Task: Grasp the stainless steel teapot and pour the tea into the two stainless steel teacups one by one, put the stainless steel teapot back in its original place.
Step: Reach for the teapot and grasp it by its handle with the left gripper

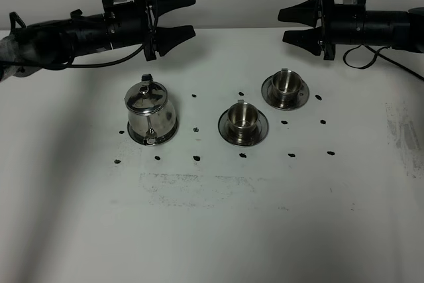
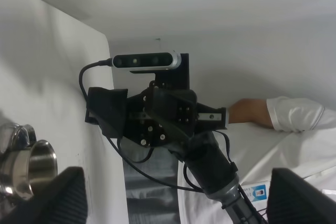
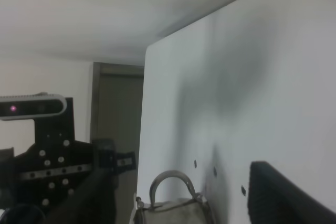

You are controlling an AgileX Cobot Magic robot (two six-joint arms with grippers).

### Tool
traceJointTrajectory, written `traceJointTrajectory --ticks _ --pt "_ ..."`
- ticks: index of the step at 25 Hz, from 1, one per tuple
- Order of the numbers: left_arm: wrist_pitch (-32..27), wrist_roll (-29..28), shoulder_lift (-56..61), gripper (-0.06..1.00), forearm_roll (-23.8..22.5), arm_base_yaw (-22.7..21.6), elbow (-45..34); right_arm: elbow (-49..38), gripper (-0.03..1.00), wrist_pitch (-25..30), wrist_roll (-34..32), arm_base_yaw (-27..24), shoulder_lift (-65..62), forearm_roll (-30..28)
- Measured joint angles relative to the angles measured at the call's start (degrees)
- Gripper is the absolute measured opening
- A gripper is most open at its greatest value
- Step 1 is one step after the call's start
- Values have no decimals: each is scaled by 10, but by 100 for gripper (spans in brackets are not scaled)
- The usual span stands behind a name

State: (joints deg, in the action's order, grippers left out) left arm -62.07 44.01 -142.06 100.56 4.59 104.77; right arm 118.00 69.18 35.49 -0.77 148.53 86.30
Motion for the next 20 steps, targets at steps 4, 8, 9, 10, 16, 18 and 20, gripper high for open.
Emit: traceJointTrajectory --ticks 4,8,9,10,16,18,20 --pt "0 0 0 67 0 0 0 0 53 0 0 0 0 0" --pt "-2 -1 0 67 0 0 0 0 53 0 0 0 0 0" --pt "-2 -1 0 67 0 0 0 0 53 0 0 0 0 0" --pt "-3 -2 0 67 0 0 0 0 53 0 0 0 0 0" --pt "-4 33 0 67 -10 -1 5 8 53 0 40 0 0 -3" --pt "4 40 2 67 -48 -1 21 32 53 0 65 0 0 -20" --pt "28 29 12 64 -111 -1 44 76 51 -7 72 0 0 -64"
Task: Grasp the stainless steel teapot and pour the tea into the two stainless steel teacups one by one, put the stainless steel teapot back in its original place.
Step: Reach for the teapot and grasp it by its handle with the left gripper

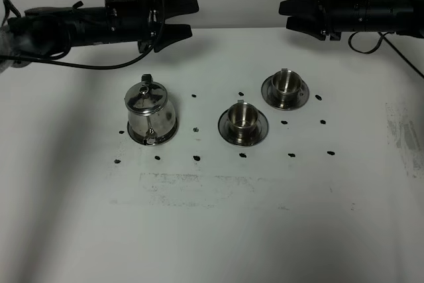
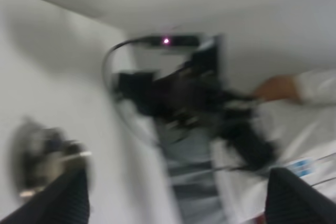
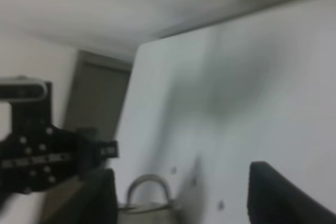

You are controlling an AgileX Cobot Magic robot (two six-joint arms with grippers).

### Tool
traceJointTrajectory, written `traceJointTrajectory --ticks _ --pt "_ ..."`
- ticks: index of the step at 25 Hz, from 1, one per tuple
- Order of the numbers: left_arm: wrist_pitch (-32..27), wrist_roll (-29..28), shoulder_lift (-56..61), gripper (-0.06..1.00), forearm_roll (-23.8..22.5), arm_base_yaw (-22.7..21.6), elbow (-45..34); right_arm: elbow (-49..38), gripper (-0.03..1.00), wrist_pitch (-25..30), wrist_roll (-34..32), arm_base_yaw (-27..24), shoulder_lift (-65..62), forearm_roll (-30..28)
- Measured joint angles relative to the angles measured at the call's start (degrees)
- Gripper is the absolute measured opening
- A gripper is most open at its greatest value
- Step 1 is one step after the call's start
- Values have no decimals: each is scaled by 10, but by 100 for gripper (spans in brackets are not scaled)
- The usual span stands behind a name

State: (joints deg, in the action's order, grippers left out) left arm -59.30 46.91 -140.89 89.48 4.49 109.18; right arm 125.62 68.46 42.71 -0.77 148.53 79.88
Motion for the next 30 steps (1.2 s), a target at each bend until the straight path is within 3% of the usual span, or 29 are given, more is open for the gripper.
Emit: traceJointTrajectory --ticks 3,8,11,14,16,19,23,30 --pt "51 -45 26 61 -132 1 40 101 47 -10 -28 4 0 -139" --pt "107 -131 79 58 -406 8 97 230 42 0 -86 26 0 -387" --pt "105 -176 99 58 -538 13 102 240 42 10 -111 40 -14 -493" --pt "88 -204 116 58 -637 19 101 188 41 10 -137 54 -56 -583" --pt "86 -218 138 57 -674 23 100 140 41 11 -146 63 -94 -623" --pt "100 -219 196 54 -683 33 72 72 41 13 -155 68 -165 -639" --pt "190 -198 315 50 -687 58 -82 -48 41 0 -160 66 -273 -653" --pt "370 -175 496 49 -697 65 -357 -329 41 -158 -170 63 -500 -681"
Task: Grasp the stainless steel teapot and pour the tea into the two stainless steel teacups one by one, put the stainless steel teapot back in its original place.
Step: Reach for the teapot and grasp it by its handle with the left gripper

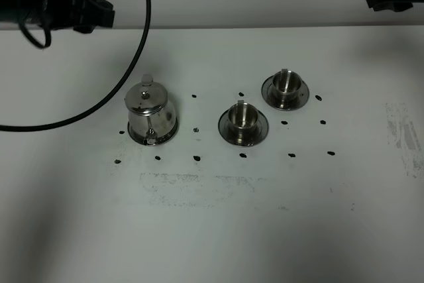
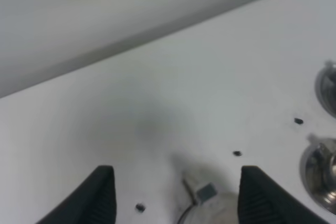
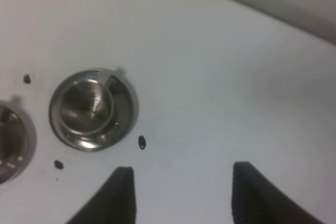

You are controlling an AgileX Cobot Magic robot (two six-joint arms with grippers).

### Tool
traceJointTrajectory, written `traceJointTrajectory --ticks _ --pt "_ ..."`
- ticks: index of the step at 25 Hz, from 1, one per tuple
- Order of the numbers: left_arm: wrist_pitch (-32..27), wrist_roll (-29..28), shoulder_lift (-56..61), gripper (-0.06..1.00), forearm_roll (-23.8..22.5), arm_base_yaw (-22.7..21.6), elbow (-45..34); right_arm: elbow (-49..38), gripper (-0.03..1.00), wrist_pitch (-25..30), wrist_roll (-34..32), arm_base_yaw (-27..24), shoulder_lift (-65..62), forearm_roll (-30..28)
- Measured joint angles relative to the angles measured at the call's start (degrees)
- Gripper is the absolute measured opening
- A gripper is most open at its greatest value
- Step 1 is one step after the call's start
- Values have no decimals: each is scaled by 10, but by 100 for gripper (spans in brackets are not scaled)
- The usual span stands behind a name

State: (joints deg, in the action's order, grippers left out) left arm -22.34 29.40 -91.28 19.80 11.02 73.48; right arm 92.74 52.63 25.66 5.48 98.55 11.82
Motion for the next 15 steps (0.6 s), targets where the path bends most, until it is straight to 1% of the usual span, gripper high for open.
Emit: traceJointTrajectory --ticks 4,7,11,15 --pt "68 -3 63 49 0 0 -82 -147 41 -60 -13 0 -158 -1" --pt "78 -4 83 49 0 0 -103 -235 41 -72 -31 0 -278 -3" --pt "76 -4 88 49 0 0 -103 -319 41 -53 -52 0 -428 -6" --pt "74 -4 88 49 0 0 -104 -375 38 0 -78 0 -567 -11"
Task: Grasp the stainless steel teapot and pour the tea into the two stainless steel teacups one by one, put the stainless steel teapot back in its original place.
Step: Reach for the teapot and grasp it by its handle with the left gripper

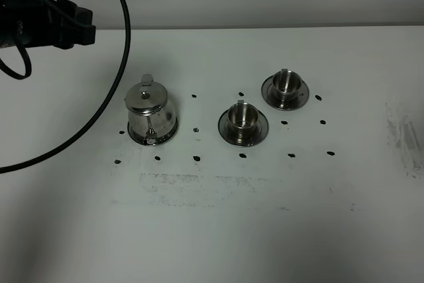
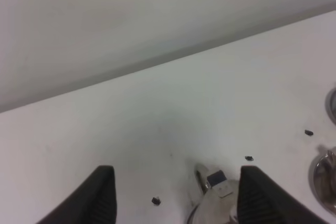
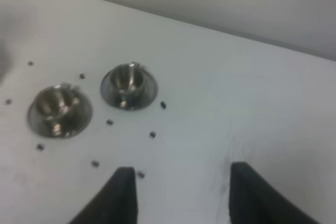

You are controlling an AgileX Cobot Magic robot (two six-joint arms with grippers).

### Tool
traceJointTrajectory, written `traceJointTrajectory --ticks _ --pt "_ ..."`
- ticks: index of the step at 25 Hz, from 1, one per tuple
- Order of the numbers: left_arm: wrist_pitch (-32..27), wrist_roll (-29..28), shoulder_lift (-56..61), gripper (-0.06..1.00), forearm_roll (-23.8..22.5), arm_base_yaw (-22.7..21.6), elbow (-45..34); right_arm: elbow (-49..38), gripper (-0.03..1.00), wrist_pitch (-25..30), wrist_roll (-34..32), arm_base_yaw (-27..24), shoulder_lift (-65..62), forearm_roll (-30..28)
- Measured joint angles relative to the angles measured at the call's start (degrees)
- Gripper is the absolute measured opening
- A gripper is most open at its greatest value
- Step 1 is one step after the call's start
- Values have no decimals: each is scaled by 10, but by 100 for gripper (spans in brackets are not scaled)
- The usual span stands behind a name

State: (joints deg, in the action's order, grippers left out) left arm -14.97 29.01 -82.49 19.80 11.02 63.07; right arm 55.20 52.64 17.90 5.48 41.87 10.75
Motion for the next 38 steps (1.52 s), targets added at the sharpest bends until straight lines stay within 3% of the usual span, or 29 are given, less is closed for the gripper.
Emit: traceJointTrajectory --ticks 9,16,23,34,38 --pt "0 0 -5 49 0 0 2 -90 34 88 -73 0 -238 -36" --pt "-30 -1 -47 49 0 0 42 -184 33 95 -81 0 -342 -46" --pt "-36 -2 -75 49 -1 0 75 -247 33 106 -85 0 -384 -46" --pt "-26 -1 -91 49 -25 0 79 -252 33 113 -87 0 -384 -46" --pt "-26 -2 -91 49 -26 0 81 -252 33 113 -87 -34 -384 -44"
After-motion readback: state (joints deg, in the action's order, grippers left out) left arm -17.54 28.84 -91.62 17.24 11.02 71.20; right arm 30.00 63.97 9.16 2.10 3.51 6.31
